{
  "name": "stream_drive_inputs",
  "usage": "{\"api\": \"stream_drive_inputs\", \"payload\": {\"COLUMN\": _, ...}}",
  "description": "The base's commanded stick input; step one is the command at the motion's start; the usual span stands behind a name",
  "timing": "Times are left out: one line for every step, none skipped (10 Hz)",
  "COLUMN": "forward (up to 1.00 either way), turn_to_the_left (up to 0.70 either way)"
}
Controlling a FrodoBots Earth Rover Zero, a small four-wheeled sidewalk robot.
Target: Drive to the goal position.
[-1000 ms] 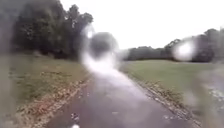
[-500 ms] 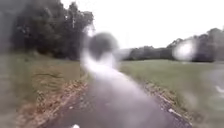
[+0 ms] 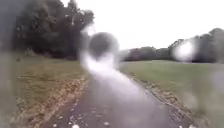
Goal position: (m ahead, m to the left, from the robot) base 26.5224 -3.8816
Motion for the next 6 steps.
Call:
{"api": "stream_drive_inputs", "payload": {"forward": 0.85, "turn_to_the_left": 0.0}}
{"api": "stream_drive_inputs", "payload": {"forward": 0.85, "turn_to_the_left": 0.0}}
{"api": "stream_drive_inputs", "payload": {"forward": 0.85, "turn_to_the_left": 0.0}}
{"api": "stream_drive_inputs", "payload": {"forward": 0.85, "turn_to_the_left": 0.0}}
{"api": "stream_drive_inputs", "payload": {"forward": 0.85, "turn_to_the_left": 0.0}}
{"api": "stream_drive_inputs", "payload": {"forward": 0.85, "turn_to_the_left": 0.0}}
